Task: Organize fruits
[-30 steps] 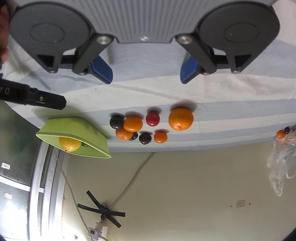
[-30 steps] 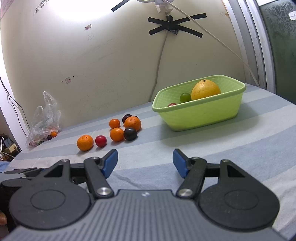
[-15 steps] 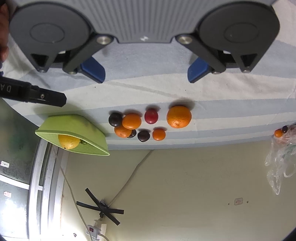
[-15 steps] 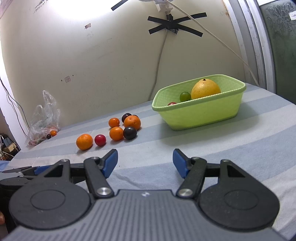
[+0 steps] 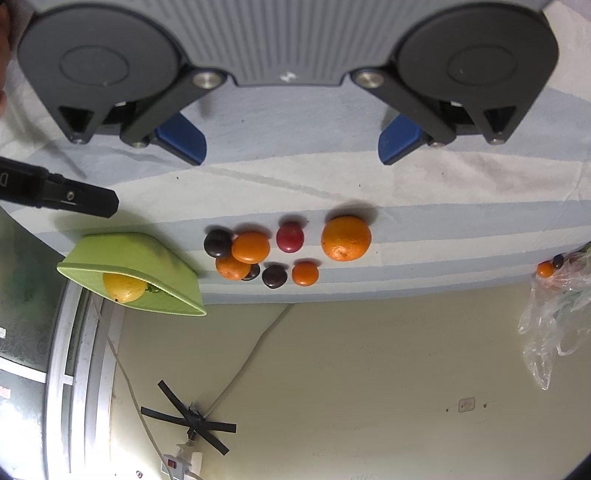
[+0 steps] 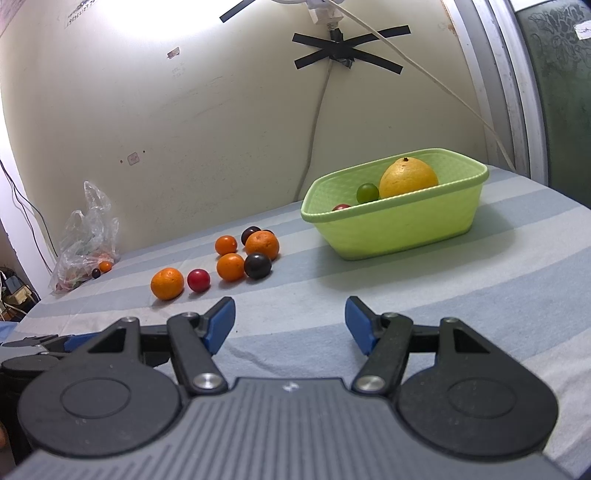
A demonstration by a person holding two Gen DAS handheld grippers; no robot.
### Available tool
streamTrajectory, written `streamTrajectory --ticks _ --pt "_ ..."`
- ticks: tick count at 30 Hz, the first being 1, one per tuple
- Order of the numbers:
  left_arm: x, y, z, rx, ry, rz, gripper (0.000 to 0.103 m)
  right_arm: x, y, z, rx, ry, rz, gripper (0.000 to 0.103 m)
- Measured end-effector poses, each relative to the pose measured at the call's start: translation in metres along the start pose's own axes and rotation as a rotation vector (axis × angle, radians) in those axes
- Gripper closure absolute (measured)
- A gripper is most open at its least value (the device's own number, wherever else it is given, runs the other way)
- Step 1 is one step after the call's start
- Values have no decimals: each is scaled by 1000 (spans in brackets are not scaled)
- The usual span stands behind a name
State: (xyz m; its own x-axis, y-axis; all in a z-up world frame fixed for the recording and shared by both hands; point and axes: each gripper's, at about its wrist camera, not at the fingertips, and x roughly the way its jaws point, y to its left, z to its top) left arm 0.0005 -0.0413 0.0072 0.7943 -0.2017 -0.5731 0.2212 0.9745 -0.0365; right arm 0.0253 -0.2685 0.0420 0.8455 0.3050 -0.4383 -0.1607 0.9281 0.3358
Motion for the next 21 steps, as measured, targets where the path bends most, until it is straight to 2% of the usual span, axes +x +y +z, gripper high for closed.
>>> streamTrajectory --ticks 10,21 --pt "-1 -2 -1 11 -13 35 0 0 0 0 2 0 -2 34" --pt "-2 7 0 -60 -14 65 0 0 -1 0 2 1 -13 34"
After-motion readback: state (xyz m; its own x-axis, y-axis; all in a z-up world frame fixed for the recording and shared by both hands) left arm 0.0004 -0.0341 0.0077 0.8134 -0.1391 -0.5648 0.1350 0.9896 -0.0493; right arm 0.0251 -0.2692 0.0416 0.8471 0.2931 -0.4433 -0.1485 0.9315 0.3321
